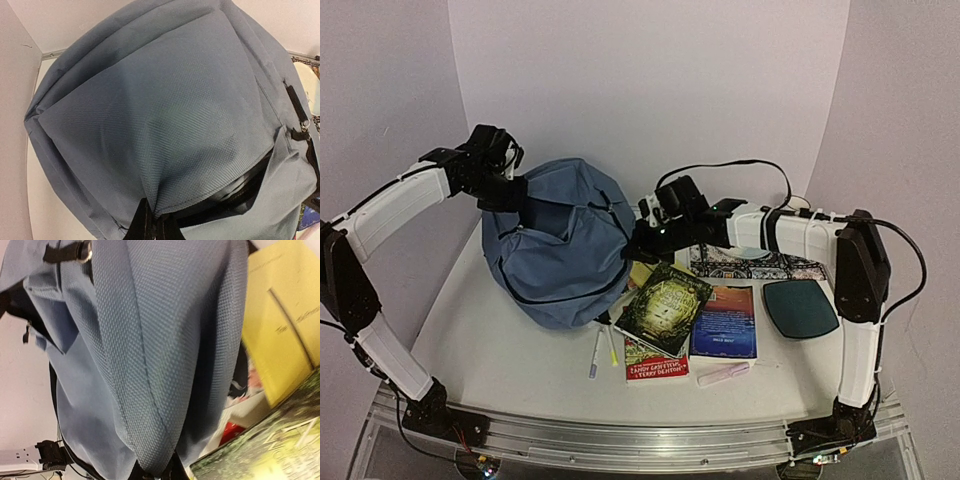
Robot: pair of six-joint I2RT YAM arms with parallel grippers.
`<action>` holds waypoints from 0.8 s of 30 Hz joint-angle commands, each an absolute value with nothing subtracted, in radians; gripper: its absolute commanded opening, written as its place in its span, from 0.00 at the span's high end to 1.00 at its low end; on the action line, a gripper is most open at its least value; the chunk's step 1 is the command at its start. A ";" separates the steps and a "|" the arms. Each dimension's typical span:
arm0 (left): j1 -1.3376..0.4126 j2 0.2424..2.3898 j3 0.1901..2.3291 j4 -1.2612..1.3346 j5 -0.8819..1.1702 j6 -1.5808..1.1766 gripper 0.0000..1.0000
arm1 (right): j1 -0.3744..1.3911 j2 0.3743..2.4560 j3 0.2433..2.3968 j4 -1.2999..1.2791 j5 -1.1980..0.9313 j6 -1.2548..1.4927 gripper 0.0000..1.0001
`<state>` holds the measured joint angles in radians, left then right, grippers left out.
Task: Pack the student bag
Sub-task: Adjust the student bag at the center of the board.
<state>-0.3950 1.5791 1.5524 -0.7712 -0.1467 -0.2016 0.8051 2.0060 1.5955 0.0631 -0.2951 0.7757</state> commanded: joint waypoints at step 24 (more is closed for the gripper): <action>-0.385 1.524 1.299 -0.443 0.370 -0.430 1.00 | 0.675 2.018 1.676 -0.115 -0.131 0.560 0.90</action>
<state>-0.3904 1.5387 1.2854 -0.5934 0.3027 -0.3740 0.6891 2.0033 1.6421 -0.1066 -0.1753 0.5987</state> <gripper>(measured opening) 0.027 0.052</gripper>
